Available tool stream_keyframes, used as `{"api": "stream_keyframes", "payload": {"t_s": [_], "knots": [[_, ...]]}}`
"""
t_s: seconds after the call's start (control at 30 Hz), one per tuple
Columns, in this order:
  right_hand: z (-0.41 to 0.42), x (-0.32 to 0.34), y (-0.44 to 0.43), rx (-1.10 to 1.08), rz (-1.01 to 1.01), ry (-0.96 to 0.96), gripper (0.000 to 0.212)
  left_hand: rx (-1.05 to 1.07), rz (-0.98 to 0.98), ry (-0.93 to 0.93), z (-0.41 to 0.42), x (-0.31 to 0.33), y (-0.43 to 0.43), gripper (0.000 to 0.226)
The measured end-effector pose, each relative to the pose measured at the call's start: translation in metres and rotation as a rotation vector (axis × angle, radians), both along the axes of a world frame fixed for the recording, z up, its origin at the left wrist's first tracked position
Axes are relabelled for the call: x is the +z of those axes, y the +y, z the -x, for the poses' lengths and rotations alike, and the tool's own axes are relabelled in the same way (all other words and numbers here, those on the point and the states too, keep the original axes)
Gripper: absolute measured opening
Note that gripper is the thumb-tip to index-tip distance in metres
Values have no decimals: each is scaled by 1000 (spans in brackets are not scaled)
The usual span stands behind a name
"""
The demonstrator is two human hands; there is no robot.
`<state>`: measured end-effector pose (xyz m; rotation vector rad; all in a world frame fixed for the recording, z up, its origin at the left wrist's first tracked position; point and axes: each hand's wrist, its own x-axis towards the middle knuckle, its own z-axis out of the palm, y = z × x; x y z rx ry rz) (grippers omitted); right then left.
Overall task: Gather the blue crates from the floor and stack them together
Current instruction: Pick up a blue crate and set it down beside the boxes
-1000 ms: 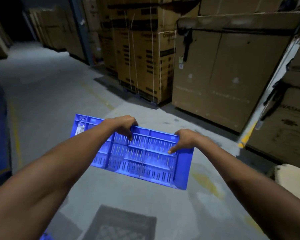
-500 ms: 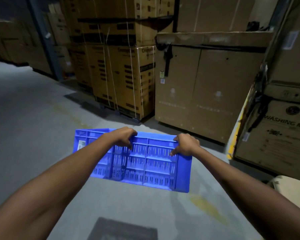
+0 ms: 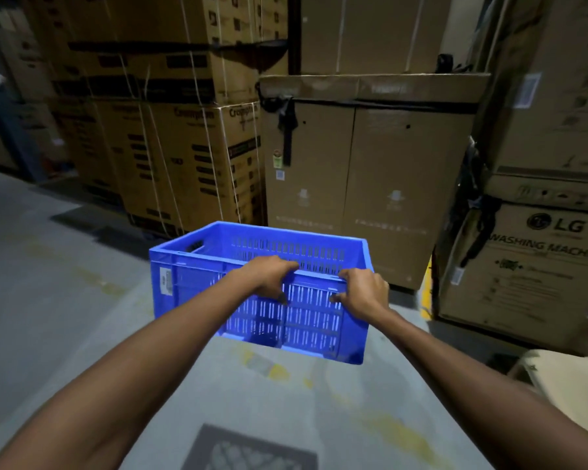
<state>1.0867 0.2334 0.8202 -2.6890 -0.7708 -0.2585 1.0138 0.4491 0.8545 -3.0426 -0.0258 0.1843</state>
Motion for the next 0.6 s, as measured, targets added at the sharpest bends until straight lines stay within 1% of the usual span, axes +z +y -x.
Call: {"api": "stream_keyframes", "payload": {"t_s": [0.03,0.07,0.1,0.17,0.3,0.47,0.6], "knots": [[-15,-4,6,-8,-3,1,35,2,-20,-37,-17,-5,8,42],[-32,-9,12,-17,-5,4,36,13,-28,-71,-35,-11,16,25],[-50,-14,18,-25,-6,10,36,20,-24,-93,-54,-17,24,21],[-90,-29,34,-38,-16,20,36,9,-32,-114,-93,-32,41,19],[-184,-65,72,-19,-20,35,31,-23,-51,-149,-185,-72,78,22],[-300,-109,114,-11,18,-26,32,-44,-41,-185,-301,-120,120,18],[-378,-157,141,-26,28,-17,25,-55,-33,-213,-385,-175,152,14]]}}
